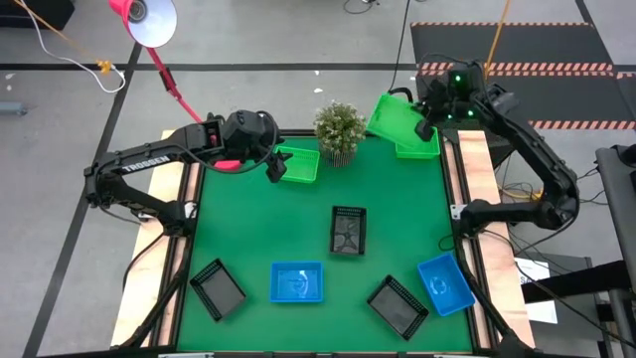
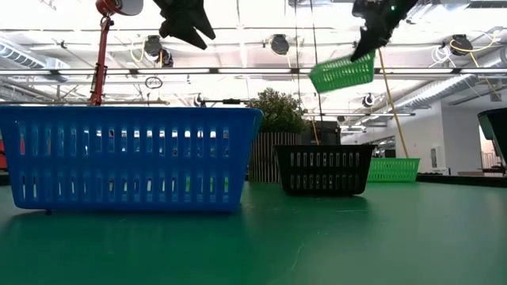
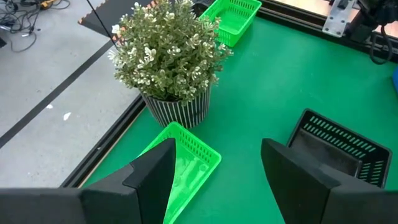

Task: Stack baskets by color
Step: Stack the bottom left green bin on the top green bin

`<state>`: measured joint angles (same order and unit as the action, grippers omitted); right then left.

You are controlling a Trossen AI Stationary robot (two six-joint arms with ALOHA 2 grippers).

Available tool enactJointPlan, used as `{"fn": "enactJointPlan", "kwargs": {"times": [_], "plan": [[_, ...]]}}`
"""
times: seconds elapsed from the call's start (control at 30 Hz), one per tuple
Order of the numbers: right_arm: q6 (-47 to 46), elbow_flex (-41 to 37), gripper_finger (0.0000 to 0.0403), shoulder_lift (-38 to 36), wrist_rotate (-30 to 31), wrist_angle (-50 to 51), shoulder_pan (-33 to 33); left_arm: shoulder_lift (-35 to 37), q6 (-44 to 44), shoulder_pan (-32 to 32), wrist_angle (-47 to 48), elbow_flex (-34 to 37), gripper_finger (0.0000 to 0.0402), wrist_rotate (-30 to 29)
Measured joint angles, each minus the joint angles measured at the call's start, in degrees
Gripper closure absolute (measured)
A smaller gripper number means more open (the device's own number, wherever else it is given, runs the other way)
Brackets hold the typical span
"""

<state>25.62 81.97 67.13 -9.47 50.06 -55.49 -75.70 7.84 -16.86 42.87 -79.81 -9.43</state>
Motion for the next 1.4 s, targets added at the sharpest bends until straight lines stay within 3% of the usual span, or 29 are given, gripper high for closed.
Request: {"fn": "enactJointPlan", "kwargs": {"times": [0.3,0.53,0.97,1.2,1.4], "plan": [[12.62,0.0,0.0401,3.24,5.2,0.04,-7.54,-0.02,-0.04,0.0,0.34,0.0,0.0163,-0.09],[5.06,0.0,0.0401,7.56,12.47,2.91,-8.12,-0.04,0.23,0.0,0.68,0.02,0.0163,-0.11],[5.02,0.02,0.0401,11.95,12.26,8.53,-8.01,-0.04,-2.78,0.1,-0.97,0.04,0.0163,0.59],[6.65,0.01,0.0401,12.07,11.87,9.63,-7.38,-1.16,-10.77,-0.11,-13.46,0.03,0.0163,2.93],[3.63,0.93,0.0401,9.63,6.35,13.62,-5.77,-5.24,-11.19,-0.59,-22.06,0.04,0.0163,9.22]]}}
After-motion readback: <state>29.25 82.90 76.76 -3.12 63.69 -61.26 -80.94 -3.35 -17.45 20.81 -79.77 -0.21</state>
